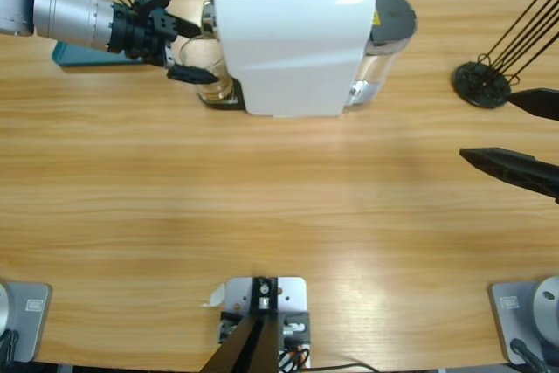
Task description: Pour coffee
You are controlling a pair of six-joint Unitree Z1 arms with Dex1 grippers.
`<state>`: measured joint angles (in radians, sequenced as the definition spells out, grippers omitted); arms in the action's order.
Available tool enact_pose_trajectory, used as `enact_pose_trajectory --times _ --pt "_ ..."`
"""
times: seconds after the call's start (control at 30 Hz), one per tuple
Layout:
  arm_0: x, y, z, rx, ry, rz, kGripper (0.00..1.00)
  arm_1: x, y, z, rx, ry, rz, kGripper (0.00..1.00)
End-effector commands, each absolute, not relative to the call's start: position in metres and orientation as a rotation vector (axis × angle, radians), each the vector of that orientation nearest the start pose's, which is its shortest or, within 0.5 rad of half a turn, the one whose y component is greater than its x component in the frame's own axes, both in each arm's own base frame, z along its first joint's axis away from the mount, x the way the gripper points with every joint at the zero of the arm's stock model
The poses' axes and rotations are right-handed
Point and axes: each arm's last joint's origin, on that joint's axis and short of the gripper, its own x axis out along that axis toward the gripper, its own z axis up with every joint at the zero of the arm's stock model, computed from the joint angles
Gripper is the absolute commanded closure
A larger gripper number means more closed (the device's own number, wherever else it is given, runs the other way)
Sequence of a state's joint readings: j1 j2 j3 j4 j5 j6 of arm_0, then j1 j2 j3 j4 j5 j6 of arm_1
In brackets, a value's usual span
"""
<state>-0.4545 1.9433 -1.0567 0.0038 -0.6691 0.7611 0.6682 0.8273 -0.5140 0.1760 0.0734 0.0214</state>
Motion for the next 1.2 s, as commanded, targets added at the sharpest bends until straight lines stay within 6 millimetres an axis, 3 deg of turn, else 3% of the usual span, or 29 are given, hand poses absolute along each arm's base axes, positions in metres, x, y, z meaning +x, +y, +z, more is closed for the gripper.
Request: enact_pose_trajectory --times 0.03,0.23,0.27,0.63,0.83,1.03,1.2 --pt "0.335 -0.202 0.19 0.519 0.536 -1.338 0.104 0.073 0.064 0.286 -0.139 0.532 0.741 0.0" --pt "0.337 -0.202 0.191 0.514 0.533 -1.338 0.934 0.073 0.064 0.286 -0.14 0.532 0.739 0.0" --pt "0.337 -0.203 0.19 0.51 0.531 -1.343 0.988 0.073 0.064 0.286 -0.14 0.531 0.739 0.0" --pt "0.331 -0.195 0.193 0.497 0.531 -1.344 1.0 0.071 0.063 0.286 -0.138 0.523 0.739 0.0" --pt "0.315 -0.18 0.203 0.499 0.536 -1.317 1.0 0.072 0.063 0.285 -0.139 0.524 0.736 0.0" --pt "0.306 -0.131 0.241 0.492 0.475 -1.161 1.0 0.07 0.061 0.285 -0.137 0.518 0.736 0.0" --pt "0.302 -0.089 0.257 0.435 0.48 -1.015 1.0 0.067 0.059 0.286 -0.128 0.503 0.733 0.0"
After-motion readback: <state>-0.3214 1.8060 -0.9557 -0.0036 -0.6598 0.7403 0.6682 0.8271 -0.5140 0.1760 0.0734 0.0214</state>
